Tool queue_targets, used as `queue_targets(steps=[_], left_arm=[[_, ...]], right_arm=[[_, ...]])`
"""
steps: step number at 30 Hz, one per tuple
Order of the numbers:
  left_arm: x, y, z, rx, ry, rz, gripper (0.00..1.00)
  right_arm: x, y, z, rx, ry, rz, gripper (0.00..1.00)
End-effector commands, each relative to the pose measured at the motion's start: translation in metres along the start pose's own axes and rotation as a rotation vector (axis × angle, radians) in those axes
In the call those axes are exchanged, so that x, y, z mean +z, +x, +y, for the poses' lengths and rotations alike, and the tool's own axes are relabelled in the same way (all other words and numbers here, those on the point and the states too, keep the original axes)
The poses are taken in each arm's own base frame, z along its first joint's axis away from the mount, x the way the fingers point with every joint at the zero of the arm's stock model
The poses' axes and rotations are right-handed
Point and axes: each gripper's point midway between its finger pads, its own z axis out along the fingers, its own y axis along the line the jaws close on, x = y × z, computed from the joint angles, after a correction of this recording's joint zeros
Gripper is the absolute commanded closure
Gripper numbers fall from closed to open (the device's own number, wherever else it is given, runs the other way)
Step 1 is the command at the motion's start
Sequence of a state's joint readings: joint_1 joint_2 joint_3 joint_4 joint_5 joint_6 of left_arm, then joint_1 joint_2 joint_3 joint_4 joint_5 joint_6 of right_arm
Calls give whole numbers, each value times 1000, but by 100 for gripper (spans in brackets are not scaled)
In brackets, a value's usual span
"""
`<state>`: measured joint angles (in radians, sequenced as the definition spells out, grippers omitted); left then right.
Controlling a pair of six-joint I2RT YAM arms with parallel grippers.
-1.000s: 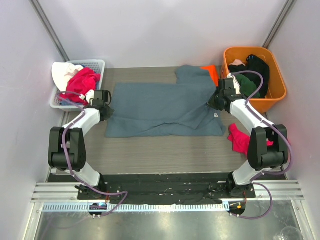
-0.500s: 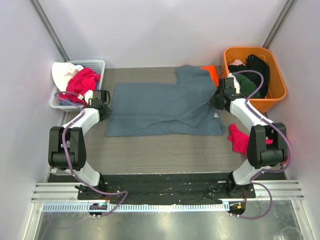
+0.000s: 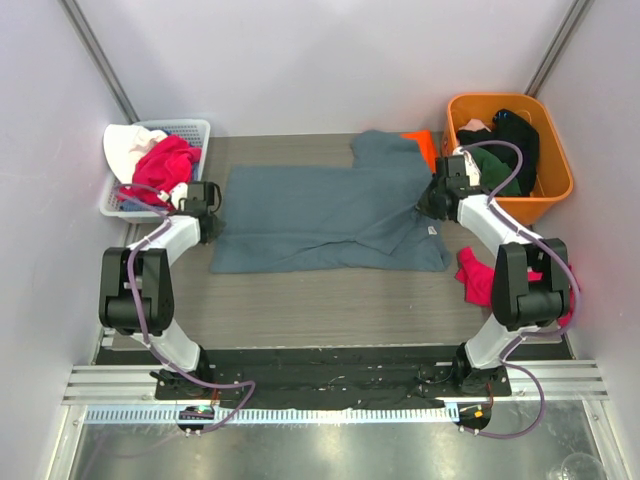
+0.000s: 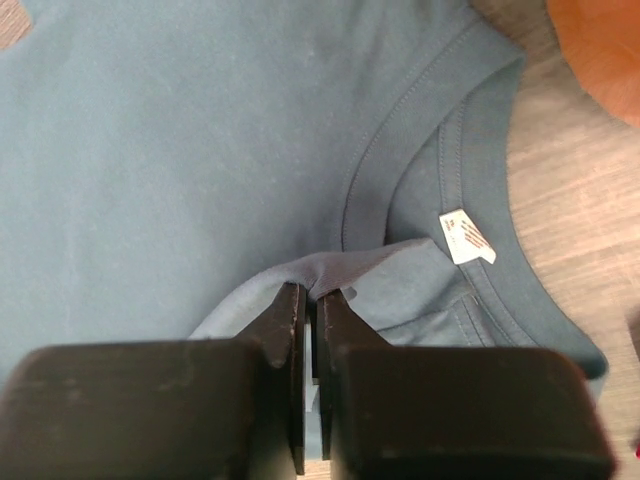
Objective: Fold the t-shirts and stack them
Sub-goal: Fold the tshirt
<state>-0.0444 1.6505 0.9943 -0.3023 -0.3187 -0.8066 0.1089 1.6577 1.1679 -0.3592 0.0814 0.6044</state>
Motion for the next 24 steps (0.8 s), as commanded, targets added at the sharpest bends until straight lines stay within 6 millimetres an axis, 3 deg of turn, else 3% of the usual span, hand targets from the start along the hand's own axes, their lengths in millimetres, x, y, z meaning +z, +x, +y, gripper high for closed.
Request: queue_targets(steps=[1,2,3,5,8,11,16,21,24], left_arm=[[1,-21,-8,-8,15,-53,92],[-1,-21,-12,-5,31,-47,88],[-6,-26,-17,-9,48,-55,67],[-14,-34,-21,-17,65,-67,38],[-40,-56,-31,-37,121,-121,8],[-59,-64,-33,-41,146,-133,3],[-96,-58,-32,-64,246,-130,2],[-110,-26,-9,-88,277,-89,2],[-118,-12,4,-91,277,-78,2]], right_arm=[[0,-35,26,-36,-88,-86,82],[2,-38,26,-50,-88,-89,74],[1,-43,27,-61,-89,-103,56],[-8,-61,30,-85,-88,-156,45],[-26,-75,35,-91,-111,-202,31],[-39,-63,40,-80,-170,-168,29],[-49,-13,37,-46,-248,-32,28],[-43,50,32,-89,-261,103,31],[-40,71,29,-74,-266,132,35]])
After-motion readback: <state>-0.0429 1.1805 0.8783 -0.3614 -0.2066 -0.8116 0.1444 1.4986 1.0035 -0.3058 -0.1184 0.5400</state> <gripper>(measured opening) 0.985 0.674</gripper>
